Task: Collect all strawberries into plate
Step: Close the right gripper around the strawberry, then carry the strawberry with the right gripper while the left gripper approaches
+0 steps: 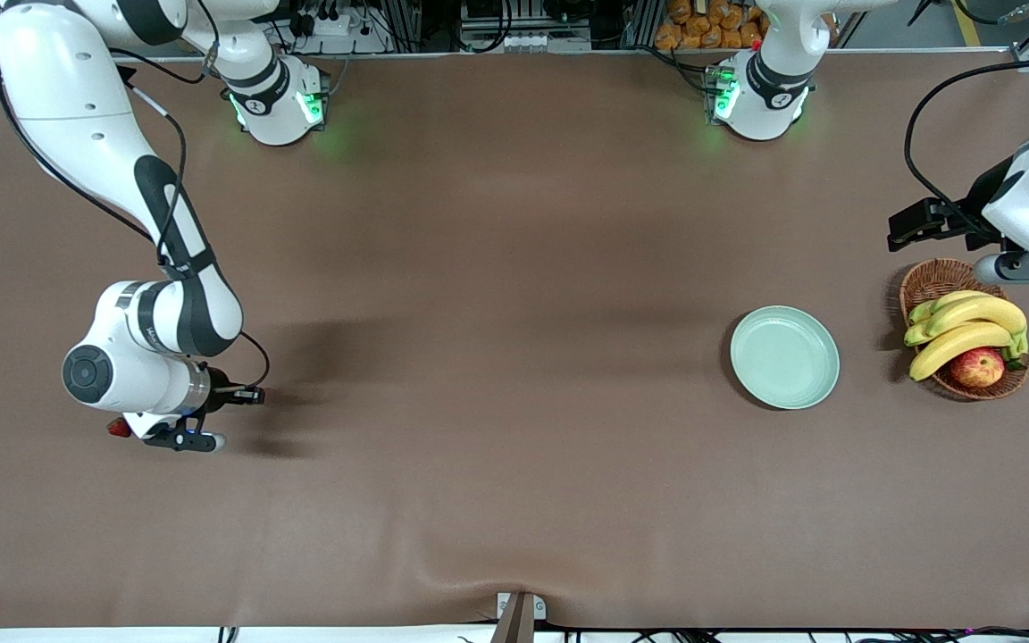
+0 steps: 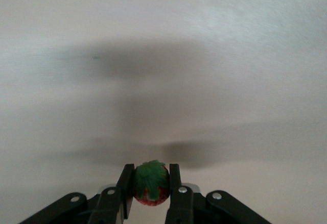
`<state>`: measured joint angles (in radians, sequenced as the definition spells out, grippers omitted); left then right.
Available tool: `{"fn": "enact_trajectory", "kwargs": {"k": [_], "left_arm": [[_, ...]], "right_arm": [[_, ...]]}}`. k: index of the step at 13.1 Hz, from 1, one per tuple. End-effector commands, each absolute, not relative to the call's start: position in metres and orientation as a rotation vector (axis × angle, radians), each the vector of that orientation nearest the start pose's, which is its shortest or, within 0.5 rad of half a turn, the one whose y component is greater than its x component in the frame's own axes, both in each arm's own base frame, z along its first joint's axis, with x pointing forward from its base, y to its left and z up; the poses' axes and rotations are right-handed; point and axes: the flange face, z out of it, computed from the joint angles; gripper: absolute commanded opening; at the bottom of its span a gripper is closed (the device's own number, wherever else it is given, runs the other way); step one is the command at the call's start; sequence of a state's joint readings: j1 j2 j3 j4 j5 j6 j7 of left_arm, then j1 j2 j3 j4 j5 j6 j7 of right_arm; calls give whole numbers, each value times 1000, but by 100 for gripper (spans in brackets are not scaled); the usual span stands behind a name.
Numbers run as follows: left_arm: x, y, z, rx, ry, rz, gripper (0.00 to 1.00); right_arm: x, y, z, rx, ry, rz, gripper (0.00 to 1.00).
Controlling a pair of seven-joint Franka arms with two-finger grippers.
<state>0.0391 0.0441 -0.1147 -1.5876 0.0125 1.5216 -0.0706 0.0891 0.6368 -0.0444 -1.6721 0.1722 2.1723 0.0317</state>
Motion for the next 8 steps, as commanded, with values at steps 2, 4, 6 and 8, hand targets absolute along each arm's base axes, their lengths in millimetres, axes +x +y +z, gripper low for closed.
{"fn": "enact_trajectory", "kwargs": {"k": [2, 4, 6, 8], "left_arm": [[559, -54, 588, -3137, 3, 157, 100], [560, -55, 586, -3137, 0, 157, 100], [562, -56, 584, -3138, -2, 157, 100], [562, -56, 584, -3138, -7, 154, 100]], "right_arm": [[671, 109, 288, -2961, -9, 147, 17], [671, 156, 311, -2921, -113, 99, 17], [667, 193, 327, -2911, -127, 74, 16], [657, 244, 337, -2909, -137, 54, 16]]}}
